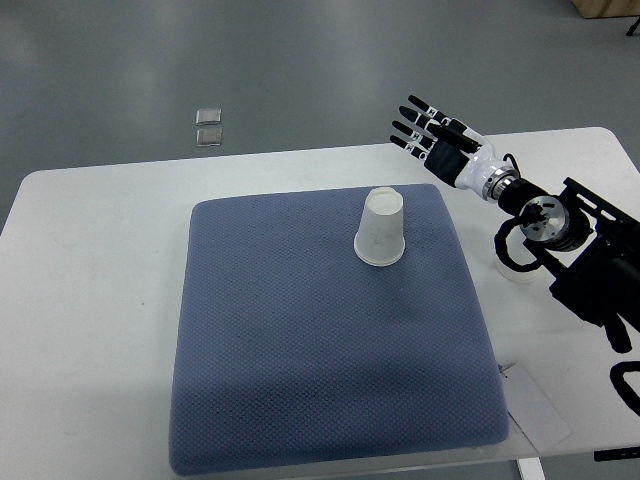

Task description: Stack paper cups

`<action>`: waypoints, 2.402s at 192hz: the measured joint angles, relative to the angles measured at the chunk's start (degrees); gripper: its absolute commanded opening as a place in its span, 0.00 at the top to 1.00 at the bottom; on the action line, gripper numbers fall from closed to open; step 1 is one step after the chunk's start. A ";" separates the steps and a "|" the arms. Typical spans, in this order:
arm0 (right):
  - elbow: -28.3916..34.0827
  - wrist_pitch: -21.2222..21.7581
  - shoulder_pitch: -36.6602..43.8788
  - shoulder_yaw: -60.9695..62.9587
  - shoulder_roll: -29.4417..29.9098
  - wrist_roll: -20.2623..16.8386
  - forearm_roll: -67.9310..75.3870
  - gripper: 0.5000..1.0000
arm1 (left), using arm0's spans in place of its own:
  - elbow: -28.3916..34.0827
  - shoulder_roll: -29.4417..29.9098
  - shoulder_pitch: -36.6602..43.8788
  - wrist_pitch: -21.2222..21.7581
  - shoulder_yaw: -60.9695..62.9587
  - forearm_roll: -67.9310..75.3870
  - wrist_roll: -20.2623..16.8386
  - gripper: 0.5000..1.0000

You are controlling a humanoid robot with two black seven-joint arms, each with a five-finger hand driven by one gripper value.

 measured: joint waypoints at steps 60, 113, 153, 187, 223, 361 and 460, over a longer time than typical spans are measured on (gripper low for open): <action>0.00 0.00 0.00 -0.09 0.00 0.00 -0.01 0.17 | 0.06 0.00 0.00 0.00 0.07 -0.03 0.00 0.00; 0.00 0.00 0.09 -0.41 0.08 0.00 -0.21 0.17 | 0.16 0.00 -0.10 0.00 0.13 -0.12 0.00 0.00; 0.00 0.33 0.81 -0.74 -0.69 -0.14 -0.75 0.17 | 0.05 0.00 -0.10 0.00 0.13 -0.12 -0.02 0.00; 0.08 1.80 2.92 -0.85 -2.02 -0.54 -5.00 0.17 | 0.10 0.00 -0.10 0.00 0.13 -0.12 -0.02 0.00; 0.17 3.78 7.16 -4.01 -6.49 -0.93 -13.46 0.17 | 0.11 0.00 -0.10 0.00 0.13 -0.11 -0.02 0.00; 8.57 17.03 39.83 -57.72 -23.71 -4.05 -49.28 0.17 | 0.11 0.00 -0.09 0.00 0.13 -0.09 -0.02 0.00; 26.43 18.48 53.75 -69.02 -34.57 -16.99 -49.59 0.15 | 0.11 0.00 -0.09 0.00 0.13 -0.09 0.01 0.00</action>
